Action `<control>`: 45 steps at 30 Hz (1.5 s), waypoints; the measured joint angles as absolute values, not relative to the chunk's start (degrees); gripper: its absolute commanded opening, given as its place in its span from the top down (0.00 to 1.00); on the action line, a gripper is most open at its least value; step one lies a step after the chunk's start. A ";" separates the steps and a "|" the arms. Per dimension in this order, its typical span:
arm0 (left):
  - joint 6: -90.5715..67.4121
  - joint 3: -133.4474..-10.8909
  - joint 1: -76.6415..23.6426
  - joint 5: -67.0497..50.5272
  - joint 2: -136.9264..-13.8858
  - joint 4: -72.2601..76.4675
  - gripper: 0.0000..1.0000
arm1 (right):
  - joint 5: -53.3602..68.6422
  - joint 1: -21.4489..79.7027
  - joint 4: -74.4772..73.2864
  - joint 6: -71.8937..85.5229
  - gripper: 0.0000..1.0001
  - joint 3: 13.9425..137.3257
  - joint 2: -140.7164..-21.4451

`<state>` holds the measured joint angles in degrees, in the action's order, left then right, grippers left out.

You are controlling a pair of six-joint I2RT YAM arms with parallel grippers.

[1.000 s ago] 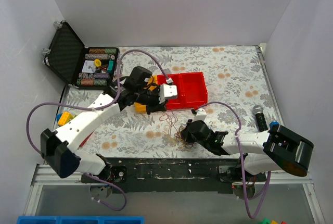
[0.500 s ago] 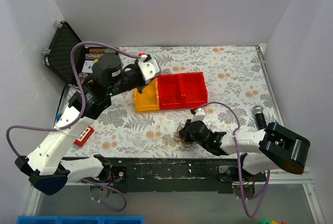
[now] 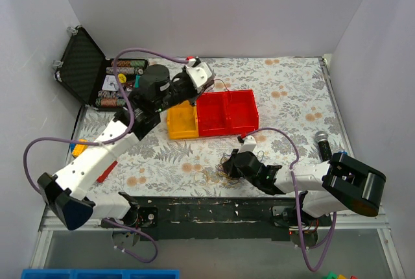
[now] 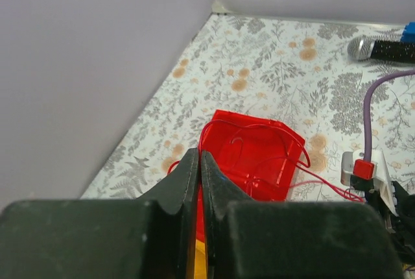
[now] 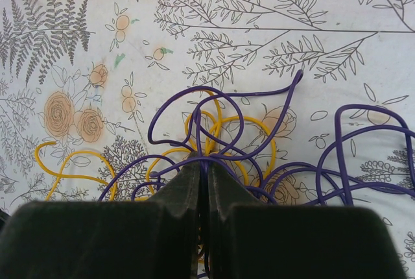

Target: Untangle the cables

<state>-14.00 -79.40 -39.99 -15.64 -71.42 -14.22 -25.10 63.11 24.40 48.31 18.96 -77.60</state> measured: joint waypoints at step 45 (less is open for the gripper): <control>-13.26 -57.82 -37.60 -4.56 -87.48 12.69 1.00 | -25.15 63.40 27.46 50.76 0.99 18.20 -79.29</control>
